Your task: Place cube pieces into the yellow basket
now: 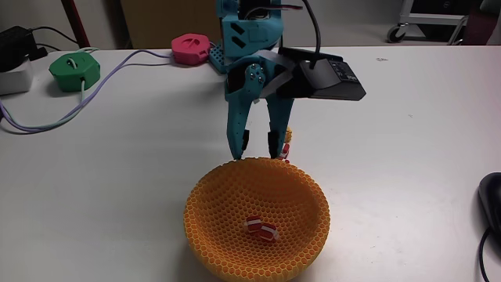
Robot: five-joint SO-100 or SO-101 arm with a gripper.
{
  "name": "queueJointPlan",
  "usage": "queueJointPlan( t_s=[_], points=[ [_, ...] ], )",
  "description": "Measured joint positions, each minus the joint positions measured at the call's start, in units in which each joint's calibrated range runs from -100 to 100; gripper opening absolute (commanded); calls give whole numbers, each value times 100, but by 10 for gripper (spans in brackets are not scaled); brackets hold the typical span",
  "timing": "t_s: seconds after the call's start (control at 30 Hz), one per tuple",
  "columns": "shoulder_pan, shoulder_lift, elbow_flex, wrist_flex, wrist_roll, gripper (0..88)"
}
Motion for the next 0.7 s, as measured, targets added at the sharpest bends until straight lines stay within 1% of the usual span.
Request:
queueJointPlan(
  t_s=[0.07, 0.13, 0.17, 0.2, 0.27, 0.33, 0.4, 0.5, 0.7],
  points=[
    [-155, -708, 197, 1087, -269, 262],
    [-397, -1594, 759, 2097, -635, 260],
    [-580, -2036, 1182, 2396, -874, 259],
    [-783, -2459, 1685, 2451, -1118, 259],
    [-1267, -3237, 2847, 2163, -1578, 259],
    [-1586, -3561, 3980, 1520, -1812, 259],
    [-1634, -3542, 4788, 899, -1875, 260],
    [-1857, -3404, 5340, -44, -1934, 261],
    [-1954, -3040, 5852, -1176, -1924, 255]
  ],
)
